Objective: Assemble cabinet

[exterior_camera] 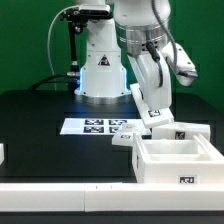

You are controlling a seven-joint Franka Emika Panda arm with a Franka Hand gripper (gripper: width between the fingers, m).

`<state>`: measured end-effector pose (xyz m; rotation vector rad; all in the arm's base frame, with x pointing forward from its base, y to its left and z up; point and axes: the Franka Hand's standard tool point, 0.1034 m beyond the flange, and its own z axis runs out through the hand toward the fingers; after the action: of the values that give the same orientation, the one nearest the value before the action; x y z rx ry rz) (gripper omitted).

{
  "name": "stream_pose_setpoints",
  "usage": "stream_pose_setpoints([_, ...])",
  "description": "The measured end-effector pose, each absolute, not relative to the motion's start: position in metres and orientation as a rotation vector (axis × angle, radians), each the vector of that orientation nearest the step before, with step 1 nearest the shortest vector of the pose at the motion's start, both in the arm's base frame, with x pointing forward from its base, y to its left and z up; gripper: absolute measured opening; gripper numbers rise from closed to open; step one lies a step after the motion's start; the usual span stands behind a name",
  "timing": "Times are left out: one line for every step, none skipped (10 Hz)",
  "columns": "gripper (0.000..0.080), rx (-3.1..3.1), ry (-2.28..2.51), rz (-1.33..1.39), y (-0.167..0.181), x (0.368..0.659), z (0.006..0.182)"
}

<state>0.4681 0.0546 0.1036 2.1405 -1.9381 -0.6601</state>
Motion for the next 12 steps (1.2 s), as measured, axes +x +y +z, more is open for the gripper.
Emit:
stream_pose_setpoints([0.0062, 2.115, -1.894, -0.712, 0.060, 0.467, 0.101])
stream_pose_setpoints([0.0062, 2.093, -1.859, -0.705, 0.067, 0.465, 0.097])
stream_pose_setpoints([0.0062, 2.109, -1.820, -0.697, 0.076, 0.461, 0.094])
stream_pose_setpoints([0.0062, 2.113, -1.824, -0.701, 0.073, 0.462, 0.095])
stream_pose_setpoints([0.0062, 2.110, -1.825, -0.701, 0.072, 0.462, 0.094])
stream_pose_setpoints([0.0062, 2.110, -1.824, -0.701, 0.072, 0.462, 0.094])
stream_pose_setpoints([0.0062, 2.113, -1.847, -0.694, 0.072, 0.464, 0.093])
stream_pose_setpoints([0.0062, 2.124, -2.028, -0.657, 0.074, 0.474, 0.089])
stream_pose_setpoints([0.0062, 2.131, -2.112, -0.637, 0.071, 0.469, 0.091])
stream_pose_setpoints([0.0062, 2.145, -2.117, -0.639, 0.070, 0.464, 0.094])
stream_pose_setpoints([0.0062, 2.171, -2.111, -0.648, 0.067, 0.465, 0.094])
stream_pose_setpoints([0.0062, 2.177, -2.091, -0.645, 0.068, 0.465, 0.094])
